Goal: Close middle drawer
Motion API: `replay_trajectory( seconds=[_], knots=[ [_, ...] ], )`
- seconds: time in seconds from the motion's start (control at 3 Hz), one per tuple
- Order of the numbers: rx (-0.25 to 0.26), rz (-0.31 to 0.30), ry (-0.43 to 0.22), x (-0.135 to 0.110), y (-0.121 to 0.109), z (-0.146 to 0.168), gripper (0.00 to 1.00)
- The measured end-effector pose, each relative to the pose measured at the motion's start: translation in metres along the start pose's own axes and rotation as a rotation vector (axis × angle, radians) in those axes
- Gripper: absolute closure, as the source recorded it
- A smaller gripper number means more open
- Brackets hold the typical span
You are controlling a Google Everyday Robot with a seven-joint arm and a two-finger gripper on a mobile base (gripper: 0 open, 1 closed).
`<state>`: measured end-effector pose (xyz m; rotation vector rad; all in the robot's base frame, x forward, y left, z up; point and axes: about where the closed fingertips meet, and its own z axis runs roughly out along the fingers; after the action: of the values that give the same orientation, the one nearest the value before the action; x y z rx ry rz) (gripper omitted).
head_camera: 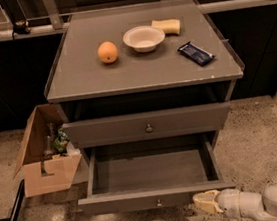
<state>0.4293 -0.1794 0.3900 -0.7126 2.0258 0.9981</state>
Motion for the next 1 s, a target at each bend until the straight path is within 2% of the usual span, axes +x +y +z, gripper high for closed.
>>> replay_trajectory(
  seconds=[0.67,1.0],
  knots=[
    [0.022,-0.025,-0.038,-0.019,-0.026,0.004,1.0],
    [0.063,-0.04,-0.049,-0.031,-0.048,0.009,1.0]
  ],
)
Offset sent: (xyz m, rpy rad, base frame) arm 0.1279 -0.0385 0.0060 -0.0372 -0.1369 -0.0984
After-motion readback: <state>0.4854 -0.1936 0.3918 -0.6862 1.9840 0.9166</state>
